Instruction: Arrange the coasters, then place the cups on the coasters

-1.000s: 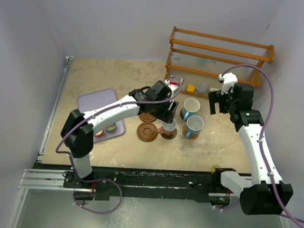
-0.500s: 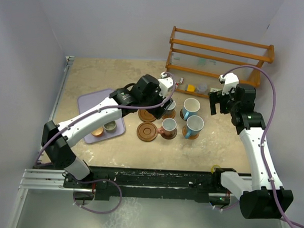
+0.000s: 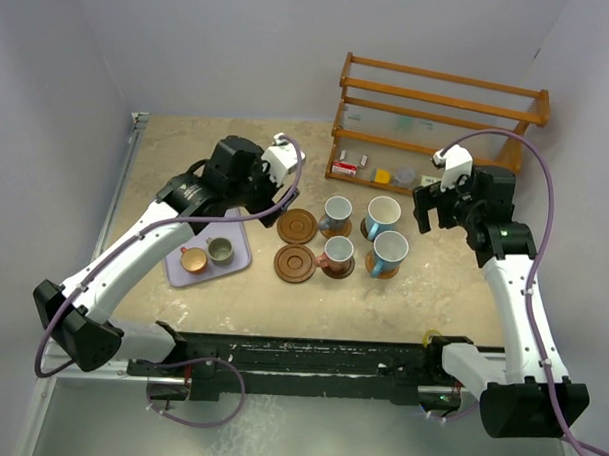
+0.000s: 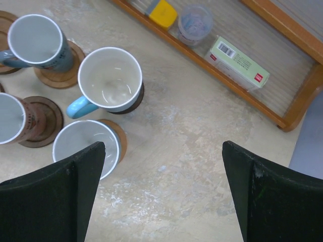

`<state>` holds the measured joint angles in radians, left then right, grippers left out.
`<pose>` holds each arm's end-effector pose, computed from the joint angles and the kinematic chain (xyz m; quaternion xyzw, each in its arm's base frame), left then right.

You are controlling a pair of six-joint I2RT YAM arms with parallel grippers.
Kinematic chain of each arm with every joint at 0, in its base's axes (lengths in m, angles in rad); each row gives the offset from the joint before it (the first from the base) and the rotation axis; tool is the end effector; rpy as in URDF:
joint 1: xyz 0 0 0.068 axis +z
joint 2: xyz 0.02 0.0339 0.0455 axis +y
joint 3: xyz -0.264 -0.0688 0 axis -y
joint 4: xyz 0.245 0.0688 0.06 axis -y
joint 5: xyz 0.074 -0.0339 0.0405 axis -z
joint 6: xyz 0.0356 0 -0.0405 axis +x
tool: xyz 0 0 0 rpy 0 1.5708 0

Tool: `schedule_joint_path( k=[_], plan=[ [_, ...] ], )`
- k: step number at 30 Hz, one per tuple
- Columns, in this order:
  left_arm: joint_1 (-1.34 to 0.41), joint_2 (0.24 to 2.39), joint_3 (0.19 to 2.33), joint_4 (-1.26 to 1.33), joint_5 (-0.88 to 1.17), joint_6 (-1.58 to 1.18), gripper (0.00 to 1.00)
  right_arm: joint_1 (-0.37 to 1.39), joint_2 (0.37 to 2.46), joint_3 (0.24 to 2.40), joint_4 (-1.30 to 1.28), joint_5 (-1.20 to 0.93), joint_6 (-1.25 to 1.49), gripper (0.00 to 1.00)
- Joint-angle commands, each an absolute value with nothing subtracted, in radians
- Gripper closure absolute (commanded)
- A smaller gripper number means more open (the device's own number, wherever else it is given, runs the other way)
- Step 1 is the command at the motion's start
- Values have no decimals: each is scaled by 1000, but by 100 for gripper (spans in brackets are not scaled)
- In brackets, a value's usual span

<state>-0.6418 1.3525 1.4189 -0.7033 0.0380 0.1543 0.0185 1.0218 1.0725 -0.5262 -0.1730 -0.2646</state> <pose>0.2326 -0.1755 0.3822 0.3539 0.8197 -0.1251 0.4327 0.2207 0.0102 0.3611 -0.1645 0.8357 0.0095 0.5239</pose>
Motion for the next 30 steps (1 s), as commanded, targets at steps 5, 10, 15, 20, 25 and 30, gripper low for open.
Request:
schedule_joint_path(
  k=[5,10,15,20,25,30],
  plan=[
    [-573,1190,1309,-752,58,329,22,18,1055,1161,-581,-327,-326,0],
    [-504,1122,1235,-761,77,396,22,20,1061,1179,-583,-369,-315,0],
    [-358,1113,1152,-757,167,500,22,21,1039,1180,-595,-401,-295,0],
    [-189,1179,1119,-770,339,635,24,20,997,1143,-569,-383,-295,0],
    [-116,1271,1116,-823,442,809,25,21,991,1114,-566,-391,-297,0],
    [-113,1381,1119,-892,479,1004,30,21,985,1105,-559,-390,-292,0]
  ],
)
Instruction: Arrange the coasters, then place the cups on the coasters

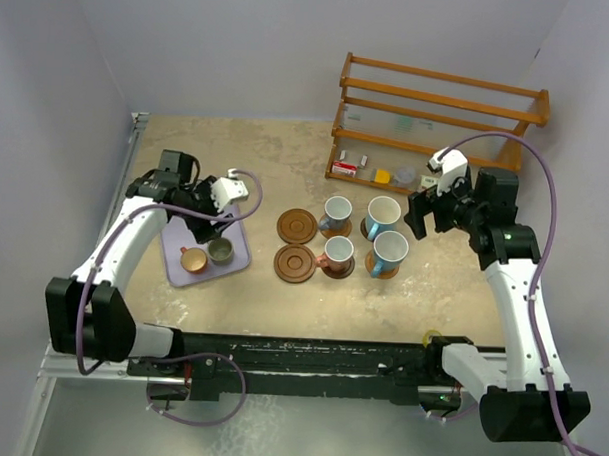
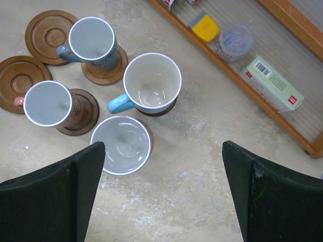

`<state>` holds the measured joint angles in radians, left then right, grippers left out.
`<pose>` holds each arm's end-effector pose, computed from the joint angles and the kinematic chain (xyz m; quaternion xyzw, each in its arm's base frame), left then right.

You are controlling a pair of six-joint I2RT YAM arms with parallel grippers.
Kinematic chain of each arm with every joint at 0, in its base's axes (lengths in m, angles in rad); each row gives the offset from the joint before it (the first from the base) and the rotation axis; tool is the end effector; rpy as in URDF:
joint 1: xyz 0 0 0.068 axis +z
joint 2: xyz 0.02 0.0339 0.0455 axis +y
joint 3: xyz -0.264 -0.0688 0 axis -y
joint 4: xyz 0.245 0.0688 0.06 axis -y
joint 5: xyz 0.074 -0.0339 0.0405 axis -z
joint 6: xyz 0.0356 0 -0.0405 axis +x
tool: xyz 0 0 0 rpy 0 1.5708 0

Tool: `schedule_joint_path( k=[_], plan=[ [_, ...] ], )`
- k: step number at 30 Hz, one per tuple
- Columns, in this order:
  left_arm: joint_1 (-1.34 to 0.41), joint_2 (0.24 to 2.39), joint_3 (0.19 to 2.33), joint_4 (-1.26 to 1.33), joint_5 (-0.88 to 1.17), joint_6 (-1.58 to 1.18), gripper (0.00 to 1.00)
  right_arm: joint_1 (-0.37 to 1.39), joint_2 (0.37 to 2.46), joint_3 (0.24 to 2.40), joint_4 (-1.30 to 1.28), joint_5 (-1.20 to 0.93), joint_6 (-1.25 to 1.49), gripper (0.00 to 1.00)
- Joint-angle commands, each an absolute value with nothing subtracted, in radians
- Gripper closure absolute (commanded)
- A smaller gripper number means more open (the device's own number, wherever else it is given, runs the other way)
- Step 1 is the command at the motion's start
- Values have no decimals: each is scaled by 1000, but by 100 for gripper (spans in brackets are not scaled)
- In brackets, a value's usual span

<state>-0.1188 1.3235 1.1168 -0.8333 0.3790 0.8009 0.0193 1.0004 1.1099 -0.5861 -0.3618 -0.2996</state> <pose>0.2583 -0.0441 0.2856 0.4649 0.8273 -0.0851 0.3036 0.2095 0.0166 0.3729 -0.2258 0.8146 0.0807 0.5282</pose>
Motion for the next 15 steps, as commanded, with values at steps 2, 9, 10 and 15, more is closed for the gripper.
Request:
schedule_joint_path(
  k=[2,9,10,15],
  plan=[
    [-113,1432,1130,-906,484,1076,32,21,984,1099,-554,-395,-289,0],
    [-114,1584,1197,-986,494,1283,42,21,985,1091,-557,-404,-292,0],
    [-114,1603,1208,-1001,491,1305,43,21,985,1091,-557,-403,-292,0],
    [-114,1675,1245,-1022,485,1351,50,21,991,1089,-559,-401,-296,0]
  ],
)
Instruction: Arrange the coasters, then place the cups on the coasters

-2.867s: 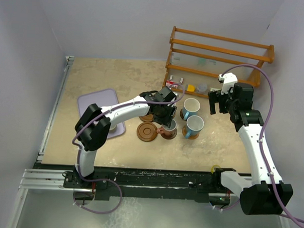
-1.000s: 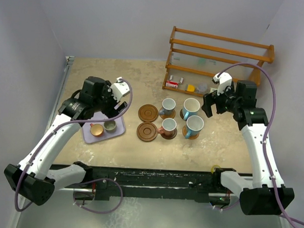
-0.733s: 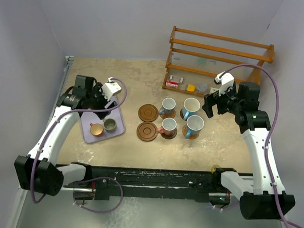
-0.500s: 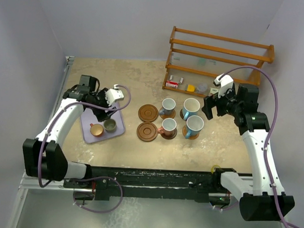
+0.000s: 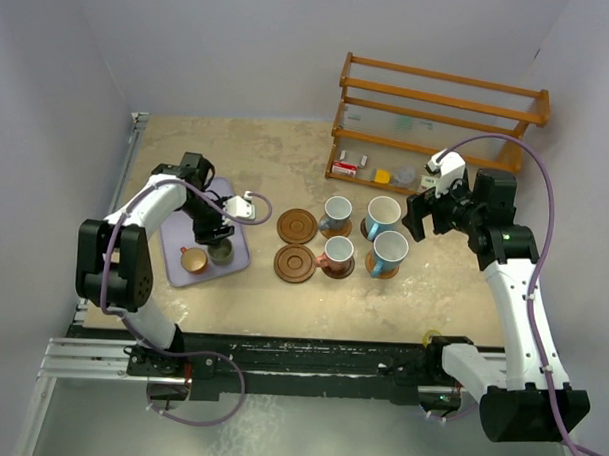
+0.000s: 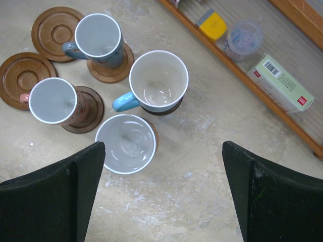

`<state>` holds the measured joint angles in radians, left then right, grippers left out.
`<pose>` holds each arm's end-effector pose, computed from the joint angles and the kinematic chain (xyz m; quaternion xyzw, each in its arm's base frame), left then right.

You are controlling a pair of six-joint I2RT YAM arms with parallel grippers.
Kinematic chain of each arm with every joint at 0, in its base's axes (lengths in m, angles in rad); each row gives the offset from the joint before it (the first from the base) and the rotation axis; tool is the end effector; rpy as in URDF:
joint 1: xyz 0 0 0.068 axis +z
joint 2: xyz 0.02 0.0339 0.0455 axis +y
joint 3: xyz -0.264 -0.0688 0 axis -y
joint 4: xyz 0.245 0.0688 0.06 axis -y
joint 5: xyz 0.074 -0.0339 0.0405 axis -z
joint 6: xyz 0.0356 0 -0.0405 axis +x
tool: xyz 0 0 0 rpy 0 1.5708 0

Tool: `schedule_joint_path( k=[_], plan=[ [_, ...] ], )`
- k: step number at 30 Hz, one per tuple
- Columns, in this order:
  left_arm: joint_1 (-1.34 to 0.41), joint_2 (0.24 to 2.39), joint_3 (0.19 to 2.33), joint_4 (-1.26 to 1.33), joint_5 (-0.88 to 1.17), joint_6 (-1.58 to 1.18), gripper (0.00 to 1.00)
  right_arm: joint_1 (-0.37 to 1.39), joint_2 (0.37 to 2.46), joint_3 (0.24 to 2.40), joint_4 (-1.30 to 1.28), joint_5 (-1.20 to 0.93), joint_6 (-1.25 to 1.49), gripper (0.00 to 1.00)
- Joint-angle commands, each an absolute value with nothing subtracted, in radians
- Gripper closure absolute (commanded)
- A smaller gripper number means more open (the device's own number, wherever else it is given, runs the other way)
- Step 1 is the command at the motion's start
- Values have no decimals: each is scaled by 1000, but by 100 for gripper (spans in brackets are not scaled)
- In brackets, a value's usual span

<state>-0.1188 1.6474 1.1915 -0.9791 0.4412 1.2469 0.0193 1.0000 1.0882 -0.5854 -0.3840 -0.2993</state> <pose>0.2970 -0.0508 0.2175 0.6258 0.7459 -0.1491 0.1727 0.2099 0.0174 0.3660 -0.2302 0.8174 0.0923 0.5200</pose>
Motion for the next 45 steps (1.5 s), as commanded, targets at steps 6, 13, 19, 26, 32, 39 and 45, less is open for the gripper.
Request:
schedule_joint_path(
  k=[6,13,19,26,32,39,45],
  plan=[
    [-122,1723,1252,-1035,494,1416,54,21,997,1088,-559,-398,-298,0],
    [-160,1752,1255,-1036,482,1444,62,21,1004,1085,-558,-390,-303,0],
    [-186,1769,1254,-1044,469,1456,70,21,1015,1086,-561,-385,-307,0],
    [-211,1779,1261,-1062,454,1463,86,21,1021,1086,-563,-381,-308,0],
    [-219,1765,1301,-1088,460,1465,97,21,1024,1086,-563,-379,-309,0],
    [-228,1725,1381,-1110,482,1435,97,21,1025,1086,-561,-376,-309,0],
    [-271,1694,1440,-1025,512,1219,97,21,1022,1086,-560,-371,-309,0]
  ],
)
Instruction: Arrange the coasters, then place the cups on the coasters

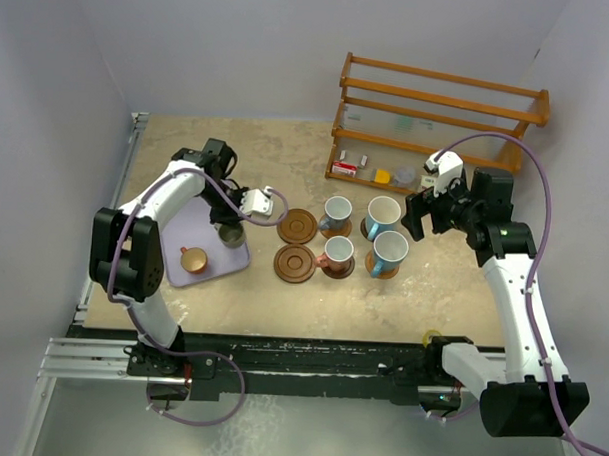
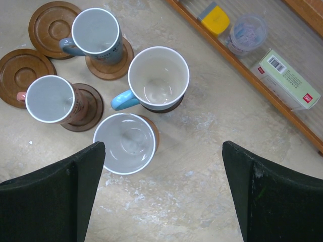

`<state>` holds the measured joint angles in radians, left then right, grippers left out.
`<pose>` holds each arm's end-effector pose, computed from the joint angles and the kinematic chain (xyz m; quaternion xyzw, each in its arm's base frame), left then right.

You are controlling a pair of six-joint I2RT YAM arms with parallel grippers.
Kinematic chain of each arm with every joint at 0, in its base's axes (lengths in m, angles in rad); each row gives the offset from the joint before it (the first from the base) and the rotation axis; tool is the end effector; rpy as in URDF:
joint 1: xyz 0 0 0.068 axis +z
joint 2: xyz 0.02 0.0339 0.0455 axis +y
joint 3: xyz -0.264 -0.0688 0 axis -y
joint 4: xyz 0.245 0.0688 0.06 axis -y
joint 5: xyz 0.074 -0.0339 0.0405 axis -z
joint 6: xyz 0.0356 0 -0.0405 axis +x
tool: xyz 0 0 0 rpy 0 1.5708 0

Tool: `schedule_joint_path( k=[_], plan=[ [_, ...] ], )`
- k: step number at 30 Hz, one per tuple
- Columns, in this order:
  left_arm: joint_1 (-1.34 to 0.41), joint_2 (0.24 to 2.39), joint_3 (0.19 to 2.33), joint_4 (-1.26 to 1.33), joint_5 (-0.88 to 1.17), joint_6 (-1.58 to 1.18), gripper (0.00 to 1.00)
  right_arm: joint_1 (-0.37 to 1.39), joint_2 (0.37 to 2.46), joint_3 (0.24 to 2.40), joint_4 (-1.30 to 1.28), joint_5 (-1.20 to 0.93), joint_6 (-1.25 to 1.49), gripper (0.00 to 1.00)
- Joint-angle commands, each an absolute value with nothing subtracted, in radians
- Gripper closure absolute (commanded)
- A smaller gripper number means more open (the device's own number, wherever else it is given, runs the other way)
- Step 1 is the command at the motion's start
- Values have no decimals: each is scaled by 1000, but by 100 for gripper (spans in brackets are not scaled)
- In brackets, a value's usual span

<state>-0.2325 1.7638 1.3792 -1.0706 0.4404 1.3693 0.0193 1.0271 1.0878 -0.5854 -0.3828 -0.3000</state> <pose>0.3201 -0.0914 0.2308 0.7083 0.6691 -0.1534 0.1649 0.2167 0.0175 0.3606 -0.2290 0.8246 0.0946 0.5086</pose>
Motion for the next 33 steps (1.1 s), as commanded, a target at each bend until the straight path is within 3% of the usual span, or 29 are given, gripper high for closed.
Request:
schedule_joint_path(
  k=[1,15,33],
  plan=[
    [-287,1689,1443,-1006,512,1181,97,21,1021,1086,-559,-369,-309,0],
    [-458,1765,1589,-789,462,636,97,21,1019,1086,-560,-367,-304,0],
    [-521,2067,1833,-825,228,158,97,21,1009,1088,-560,-369,-299,0]
  ],
)
